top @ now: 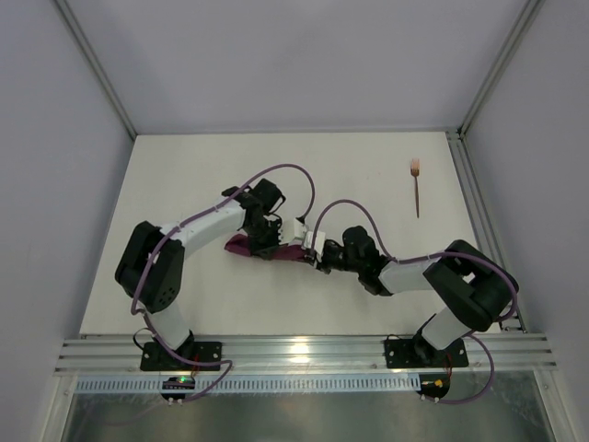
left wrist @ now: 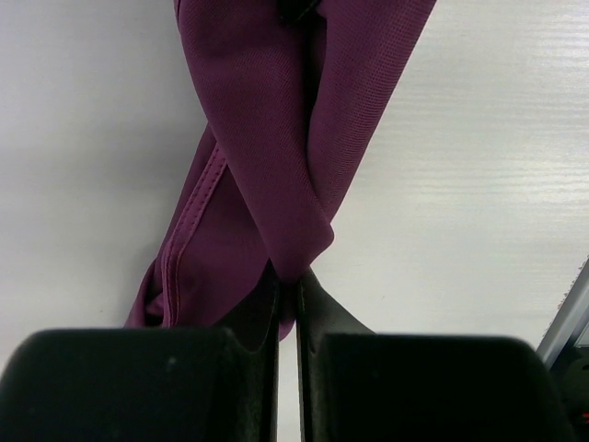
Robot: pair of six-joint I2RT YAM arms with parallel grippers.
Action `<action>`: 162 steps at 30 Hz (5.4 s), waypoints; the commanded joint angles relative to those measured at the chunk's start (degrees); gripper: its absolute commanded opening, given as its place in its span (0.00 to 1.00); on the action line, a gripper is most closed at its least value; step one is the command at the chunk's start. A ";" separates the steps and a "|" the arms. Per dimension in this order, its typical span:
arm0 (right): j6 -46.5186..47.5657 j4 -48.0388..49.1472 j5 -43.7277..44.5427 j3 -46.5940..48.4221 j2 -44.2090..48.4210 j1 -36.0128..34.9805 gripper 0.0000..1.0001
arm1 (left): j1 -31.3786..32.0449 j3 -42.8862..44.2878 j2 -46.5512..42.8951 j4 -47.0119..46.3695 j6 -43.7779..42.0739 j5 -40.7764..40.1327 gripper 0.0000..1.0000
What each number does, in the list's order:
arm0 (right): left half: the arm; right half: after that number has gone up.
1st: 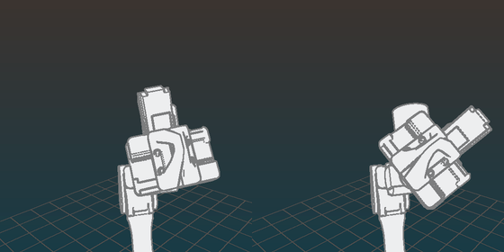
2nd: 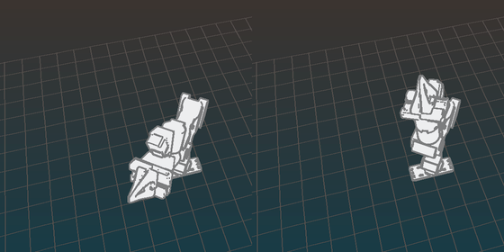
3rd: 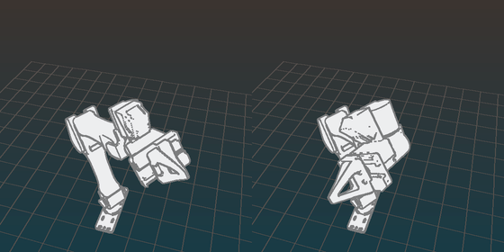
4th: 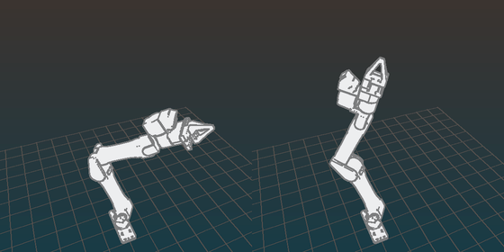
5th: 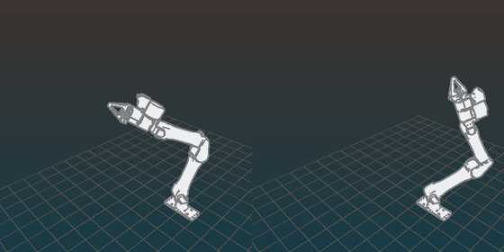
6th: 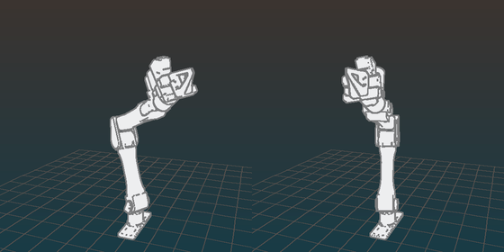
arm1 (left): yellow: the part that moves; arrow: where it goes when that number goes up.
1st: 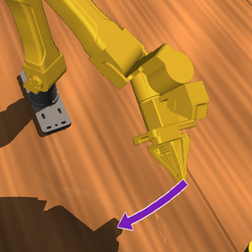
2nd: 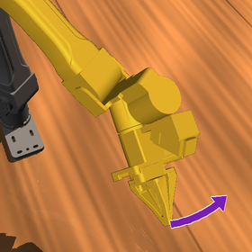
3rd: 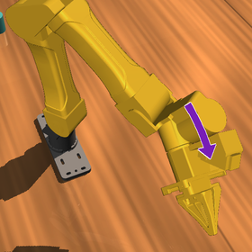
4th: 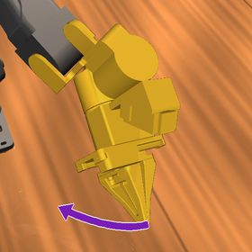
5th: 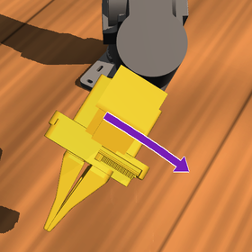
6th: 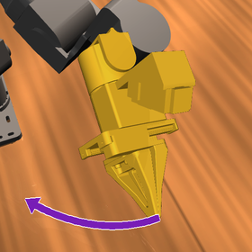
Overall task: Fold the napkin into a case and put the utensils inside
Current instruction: Pass from the left arm to the right, then turn over the smaller rectangle-folded napkin at the center of the board, then pick up the fork from the center of the board.
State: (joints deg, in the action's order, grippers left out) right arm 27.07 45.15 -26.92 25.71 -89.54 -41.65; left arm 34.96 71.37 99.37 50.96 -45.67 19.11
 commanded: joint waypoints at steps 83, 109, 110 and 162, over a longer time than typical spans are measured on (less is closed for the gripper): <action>-48.78 -41.89 11.98 18.14 -2.83 20.03 0.63 | -16.51 4.65 3.71 -18.69 27.56 -4.43 0.52; -46.85 -44.79 14.69 23.50 -5.21 20.12 0.77 | -12.29 8.96 15.06 -21.52 32.84 -1.09 0.42; -46.06 -47.58 15.57 23.94 -4.51 20.12 0.78 | -11.76 9.05 15.15 -21.08 32.66 -1.53 0.38; -38.77 -72.65 34.38 51.43 -3.25 48.77 0.64 | -27.11 -8.09 -18.43 -18.37 29.24 0.82 0.65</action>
State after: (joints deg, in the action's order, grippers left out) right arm -15.16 -25.85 6.83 69.93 -85.27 7.14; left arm 12.08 64.34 82.61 28.99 -12.95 17.06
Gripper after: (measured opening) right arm 0.746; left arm 0.650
